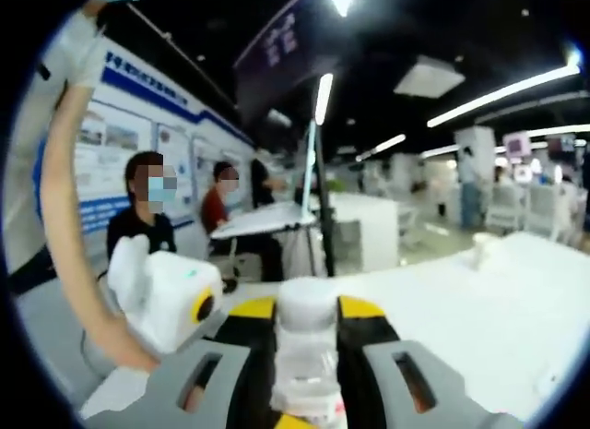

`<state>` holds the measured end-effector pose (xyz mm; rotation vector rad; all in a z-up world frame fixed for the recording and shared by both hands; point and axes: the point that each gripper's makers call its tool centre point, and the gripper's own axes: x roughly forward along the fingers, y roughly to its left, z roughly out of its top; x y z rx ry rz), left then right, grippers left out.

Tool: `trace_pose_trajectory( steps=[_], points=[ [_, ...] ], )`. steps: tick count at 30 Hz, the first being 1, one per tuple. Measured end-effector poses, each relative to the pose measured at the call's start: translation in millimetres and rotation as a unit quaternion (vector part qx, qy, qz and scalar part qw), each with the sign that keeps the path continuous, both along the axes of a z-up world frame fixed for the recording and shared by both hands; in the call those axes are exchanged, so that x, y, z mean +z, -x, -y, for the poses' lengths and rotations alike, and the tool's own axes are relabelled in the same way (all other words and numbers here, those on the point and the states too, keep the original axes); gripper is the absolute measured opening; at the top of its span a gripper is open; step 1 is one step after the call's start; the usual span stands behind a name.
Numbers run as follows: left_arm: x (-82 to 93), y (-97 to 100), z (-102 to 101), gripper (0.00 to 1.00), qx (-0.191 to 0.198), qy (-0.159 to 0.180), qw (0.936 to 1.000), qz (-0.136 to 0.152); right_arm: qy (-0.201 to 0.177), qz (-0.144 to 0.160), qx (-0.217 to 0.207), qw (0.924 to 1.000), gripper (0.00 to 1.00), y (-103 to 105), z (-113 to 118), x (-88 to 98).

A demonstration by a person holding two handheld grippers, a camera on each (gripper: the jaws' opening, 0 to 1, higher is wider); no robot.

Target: Arrange the tabletop items into an orderly group along one side of the table until the central work area is clear of visible clutter.

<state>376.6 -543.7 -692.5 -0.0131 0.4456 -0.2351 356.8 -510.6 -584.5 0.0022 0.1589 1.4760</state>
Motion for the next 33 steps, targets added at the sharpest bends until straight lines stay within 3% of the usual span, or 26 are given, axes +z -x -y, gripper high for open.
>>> trace_pose_trajectory(
  steps=[25,33],
  points=[
    [10.0,0.5,-3,0.42,-0.016,0.016,0.9997,0.006,0.01,0.027,-0.016,0.9995,0.2,7,-5,-0.4],
    [10.7,2.6,0,0.43,-0.024,0.01,0.9996,0.007,0.001,0.031,-0.04,0.9987,0.21,9,2,-1.9]
  ],
)
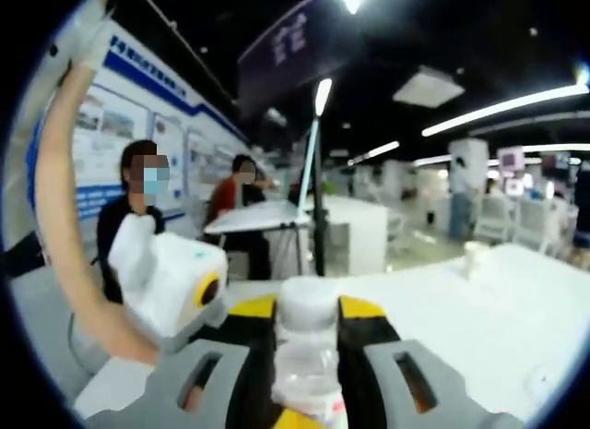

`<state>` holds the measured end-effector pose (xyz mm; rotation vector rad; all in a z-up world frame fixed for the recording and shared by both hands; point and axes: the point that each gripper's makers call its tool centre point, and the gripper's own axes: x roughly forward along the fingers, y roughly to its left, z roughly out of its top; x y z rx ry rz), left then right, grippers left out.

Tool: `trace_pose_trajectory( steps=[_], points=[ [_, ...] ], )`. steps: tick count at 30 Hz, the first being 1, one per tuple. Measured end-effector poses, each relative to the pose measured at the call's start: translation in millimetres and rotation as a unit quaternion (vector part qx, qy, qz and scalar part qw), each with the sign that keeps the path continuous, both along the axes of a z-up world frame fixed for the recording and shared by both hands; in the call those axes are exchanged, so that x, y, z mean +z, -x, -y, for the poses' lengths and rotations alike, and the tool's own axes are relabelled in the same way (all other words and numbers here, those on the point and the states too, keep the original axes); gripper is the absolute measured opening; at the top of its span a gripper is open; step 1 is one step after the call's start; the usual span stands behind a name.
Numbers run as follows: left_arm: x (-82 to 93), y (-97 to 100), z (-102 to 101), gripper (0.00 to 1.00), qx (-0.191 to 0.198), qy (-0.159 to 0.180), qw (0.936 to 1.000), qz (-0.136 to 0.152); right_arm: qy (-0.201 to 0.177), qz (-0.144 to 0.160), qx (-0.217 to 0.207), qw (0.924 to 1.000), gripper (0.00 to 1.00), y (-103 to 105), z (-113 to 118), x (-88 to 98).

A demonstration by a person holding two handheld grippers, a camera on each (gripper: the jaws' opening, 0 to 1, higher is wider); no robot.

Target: Arrange the tabletop items into an orderly group along one side of the table until the central work area is clear of visible clutter.

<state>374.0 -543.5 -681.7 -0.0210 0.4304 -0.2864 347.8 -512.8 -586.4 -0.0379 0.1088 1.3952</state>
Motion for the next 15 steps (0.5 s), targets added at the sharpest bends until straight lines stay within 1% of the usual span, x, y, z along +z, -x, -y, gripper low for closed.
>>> trace_pose_trajectory(
  steps=[2,6,9,11,13,15],
  points=[
    [0.4,0.8,0.4,0.43,-0.001,0.001,1.0,0.0,-0.003,0.0,-0.003,1.0,0.21,0.1,0.1,0.0],
    [2.3,2.7,0.3,0.43,0.0,0.003,1.0,0.0,0.003,0.01,-0.002,0.9999,0.21,1.9,-1.6,0.5],
    [4.0,4.0,0.5,0.43,-0.001,0.005,1.0,0.001,-0.001,0.008,-0.006,0.9999,0.21,0.8,0.1,0.1],
    [4.7,5.0,0.7,0.43,-0.005,-0.001,1.0,0.004,-0.003,0.007,-0.006,1.0,0.21,0.9,0.9,-0.2],
    [5.7,5.4,0.4,0.44,-0.005,0.006,1.0,0.005,0.0,0.009,-0.007,0.9999,0.21,1.1,0.2,-0.1],
    [5.6,6.6,0.8,0.44,-0.007,0.005,1.0,0.003,0.002,0.009,-0.008,0.9999,0.21,0.7,-0.3,-0.2]
  ],
)
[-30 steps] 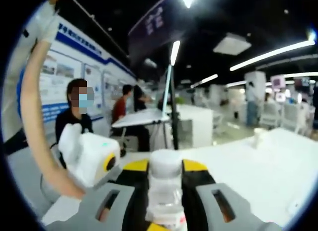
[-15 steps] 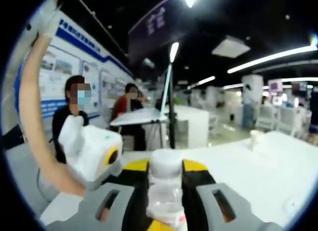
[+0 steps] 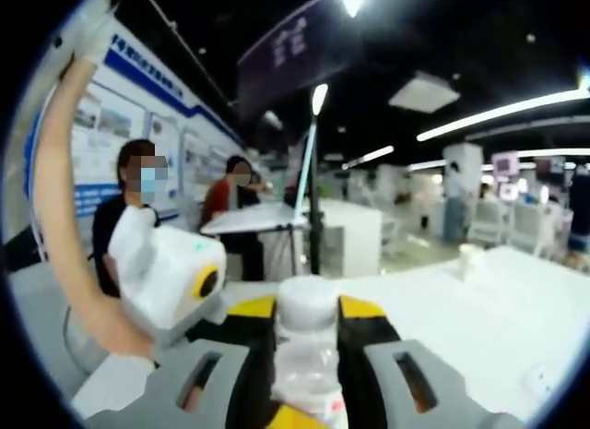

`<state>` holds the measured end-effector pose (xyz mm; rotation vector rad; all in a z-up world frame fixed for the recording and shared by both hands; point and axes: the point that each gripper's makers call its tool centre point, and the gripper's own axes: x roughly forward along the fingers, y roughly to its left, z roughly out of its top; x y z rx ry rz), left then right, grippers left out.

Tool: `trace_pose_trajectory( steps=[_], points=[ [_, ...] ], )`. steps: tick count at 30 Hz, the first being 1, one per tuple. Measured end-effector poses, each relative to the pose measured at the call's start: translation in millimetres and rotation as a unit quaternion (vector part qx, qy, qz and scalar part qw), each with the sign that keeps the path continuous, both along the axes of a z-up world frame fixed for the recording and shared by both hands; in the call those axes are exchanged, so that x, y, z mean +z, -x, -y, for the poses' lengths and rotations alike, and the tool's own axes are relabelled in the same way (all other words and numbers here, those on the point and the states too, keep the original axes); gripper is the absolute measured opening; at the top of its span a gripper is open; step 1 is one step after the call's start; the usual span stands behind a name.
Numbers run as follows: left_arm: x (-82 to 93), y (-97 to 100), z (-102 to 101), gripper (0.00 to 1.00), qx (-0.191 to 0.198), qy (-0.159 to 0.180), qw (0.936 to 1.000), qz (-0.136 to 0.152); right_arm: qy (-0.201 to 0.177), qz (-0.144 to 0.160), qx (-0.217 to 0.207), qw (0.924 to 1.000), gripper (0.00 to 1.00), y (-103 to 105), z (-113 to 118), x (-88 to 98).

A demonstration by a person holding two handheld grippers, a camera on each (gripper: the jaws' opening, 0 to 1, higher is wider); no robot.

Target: Arrange the tabletop items into an orderly group along one side of the table until the central work area is clear of visible clutter.

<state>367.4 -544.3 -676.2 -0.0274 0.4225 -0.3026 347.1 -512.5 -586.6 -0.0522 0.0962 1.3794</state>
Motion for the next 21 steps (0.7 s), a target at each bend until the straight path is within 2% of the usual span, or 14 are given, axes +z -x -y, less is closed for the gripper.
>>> trace_pose_trajectory(
  steps=[6,8,9,10,12,13,17,21],
  points=[
    [0.4,0.4,0,0.47,-0.005,0.003,1.0,-0.001,0.01,-0.008,-0.008,0.9999,0.23,-1,-1,-2.2],
    [1.1,1.4,-2,0.48,-0.006,0.003,1.0,-0.001,0.048,-0.026,-0.021,0.9983,0.33,-3,0,-16.2],
    [1.4,1.9,-2,0.48,-0.006,0.003,1.0,-0.001,0.047,-0.022,-0.022,0.9984,0.43,-4,-2,-16.4],
    [1.4,2.1,-3,0.49,-0.006,0.005,1.0,-0.001,0.04,-0.018,-0.02,0.9988,0.49,-3,-4,-14.4],
    [2.3,3.1,-3,0.52,-0.009,0.009,0.9999,0.0,0.026,-0.023,-0.027,0.999,0.51,-3,-4,-9.2],
    [2.7,4.7,-4,0.54,-0.01,0.009,0.9999,0.0,0.022,-0.025,-0.03,0.999,0.52,-3,-5,-5.6],
    [5.7,5.8,-3,0.74,-0.018,0.024,0.9995,0.006,0.021,-0.017,-0.033,0.9991,0.62,-3,-6,1.0],
    [12.6,8.6,-5,0.82,-0.024,0.028,0.9992,0.013,0.017,-0.025,-0.04,0.9988,0.7,-3,-2,6.6]
  ],
)
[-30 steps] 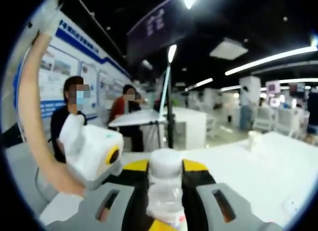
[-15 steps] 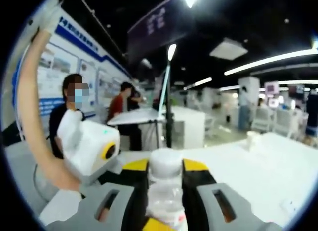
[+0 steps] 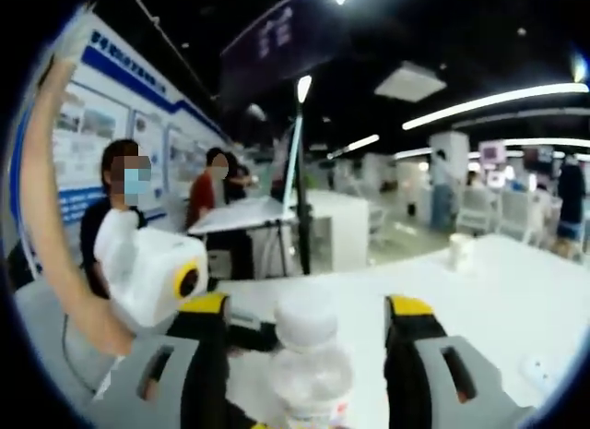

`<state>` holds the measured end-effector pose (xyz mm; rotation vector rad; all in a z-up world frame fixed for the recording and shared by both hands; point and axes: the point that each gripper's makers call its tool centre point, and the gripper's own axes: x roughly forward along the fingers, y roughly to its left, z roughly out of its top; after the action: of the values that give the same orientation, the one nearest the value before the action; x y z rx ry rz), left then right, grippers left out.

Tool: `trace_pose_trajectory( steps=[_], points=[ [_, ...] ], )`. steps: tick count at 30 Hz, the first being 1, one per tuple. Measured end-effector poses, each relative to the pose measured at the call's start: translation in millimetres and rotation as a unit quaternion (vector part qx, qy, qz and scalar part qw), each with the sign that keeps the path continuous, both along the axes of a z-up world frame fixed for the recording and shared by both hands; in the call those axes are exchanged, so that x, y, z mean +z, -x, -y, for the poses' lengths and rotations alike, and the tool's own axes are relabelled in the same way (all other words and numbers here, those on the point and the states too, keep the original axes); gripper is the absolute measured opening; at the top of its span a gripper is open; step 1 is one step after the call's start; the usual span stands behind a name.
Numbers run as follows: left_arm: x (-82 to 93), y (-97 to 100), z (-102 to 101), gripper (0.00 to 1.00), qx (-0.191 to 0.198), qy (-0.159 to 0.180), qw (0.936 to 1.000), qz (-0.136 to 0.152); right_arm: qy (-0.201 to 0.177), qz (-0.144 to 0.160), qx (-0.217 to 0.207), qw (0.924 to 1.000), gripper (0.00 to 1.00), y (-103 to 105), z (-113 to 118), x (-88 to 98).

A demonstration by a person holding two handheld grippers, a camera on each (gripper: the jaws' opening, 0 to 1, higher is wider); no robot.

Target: Arrange the tabletop items into an orderly group along one side of the table until the central work area is clear of visible clutter.

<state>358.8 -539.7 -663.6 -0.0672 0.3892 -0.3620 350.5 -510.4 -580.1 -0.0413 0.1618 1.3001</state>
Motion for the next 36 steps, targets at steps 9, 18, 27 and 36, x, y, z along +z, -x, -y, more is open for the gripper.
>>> trace_pose_trajectory(
  steps=[9,18,27,36],
  points=[
    [14.1,14.5,-8,0.94,-0.011,-0.005,0.9998,0.013,0.001,0.01,-0.021,0.9997,0.73,12,23,16.4],
    [23.4,42.8,-17,1.0,-0.038,-0.014,0.9992,0.005,0.003,0.022,-0.047,0.9986,0.73,29,57,32.4],
    [45.5,57.6,-18,1.0,-0.056,-0.033,0.9978,0.015,-0.008,0.04,-0.081,0.9959,0.76,48,82,53.5],
    [63.8,75.9,-19,1.0,-0.066,-0.047,0.9965,0.021,-0.006,0.05,-0.098,0.9939,0.75,71,101,64.8]
  ],
)
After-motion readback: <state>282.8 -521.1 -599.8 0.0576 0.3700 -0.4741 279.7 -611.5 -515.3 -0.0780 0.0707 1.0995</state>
